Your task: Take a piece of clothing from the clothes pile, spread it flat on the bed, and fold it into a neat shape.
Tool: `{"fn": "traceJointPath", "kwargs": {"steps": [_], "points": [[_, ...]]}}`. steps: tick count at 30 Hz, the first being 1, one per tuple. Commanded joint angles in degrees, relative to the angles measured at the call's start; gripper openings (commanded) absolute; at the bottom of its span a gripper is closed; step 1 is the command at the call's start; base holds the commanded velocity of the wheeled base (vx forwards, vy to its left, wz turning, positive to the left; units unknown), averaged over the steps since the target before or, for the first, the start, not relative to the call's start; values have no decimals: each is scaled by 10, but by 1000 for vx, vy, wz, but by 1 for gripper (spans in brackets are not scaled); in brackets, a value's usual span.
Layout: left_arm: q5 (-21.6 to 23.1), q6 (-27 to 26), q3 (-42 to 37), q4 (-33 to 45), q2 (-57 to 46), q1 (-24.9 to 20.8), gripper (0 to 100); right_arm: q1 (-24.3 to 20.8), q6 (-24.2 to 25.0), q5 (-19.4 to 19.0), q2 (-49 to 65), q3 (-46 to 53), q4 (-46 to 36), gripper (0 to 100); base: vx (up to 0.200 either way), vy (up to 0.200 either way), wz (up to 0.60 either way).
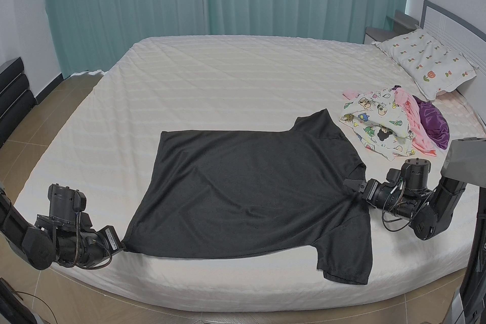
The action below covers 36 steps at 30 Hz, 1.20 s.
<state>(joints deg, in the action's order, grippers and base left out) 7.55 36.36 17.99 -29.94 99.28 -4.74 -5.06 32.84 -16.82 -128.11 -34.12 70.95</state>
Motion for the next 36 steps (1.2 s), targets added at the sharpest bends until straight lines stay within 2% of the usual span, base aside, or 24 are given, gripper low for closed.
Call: {"fn": "traceJointPath", "kwargs": {"steps": [1, 4, 6, 11, 14, 17, 19, 25, 30, 36], "points": [[0, 0, 0, 0, 2, 0, 0, 22, 1, -2, 35, 34, -6, 100, 0, 0, 0], [0, 0, 0, 0, 2, 0, 0, 26, 1, -6, 39, 44, -5, 100, 0, 0, 0], [2, 0, 0, 0, 3, 0, 0, 44, 3, -13, 59, 84, 2, 100, 0, 0, 0], [3, 0, 0, 0, 3, 0, 0, 46, 5, -20, 106, 138, -1, 100, 0, 0, 0], [3, 0, 0, 0, 4, 0, 0, 40, 4, -25, 133, 179, -6, 100, 0, 0, 0], [4, 0, 0, 0, 5, 0, 0, 29, 2, -53, 149, 233, -5, 100, 0, 0, 0], [4, 0, 0, 0, 5, 0, 0, 21, -2, -59, 149, 257, -5, 100, 0, 0, 0], [4, 0, -1, 0, 5, 0, 0, -7, -18, -59, 140, 303, -4, 100, 0, 0, 0], [4, 0, -1, 0, 6, 0, 0, -17, -57, -60, 121, 326, 1, 100, 0, 0, 0], [5, 0, -1, 0, 6, 0, 0, -36, -66, -59, 108, 340, 1, 100, 0, 0, 0]]}}
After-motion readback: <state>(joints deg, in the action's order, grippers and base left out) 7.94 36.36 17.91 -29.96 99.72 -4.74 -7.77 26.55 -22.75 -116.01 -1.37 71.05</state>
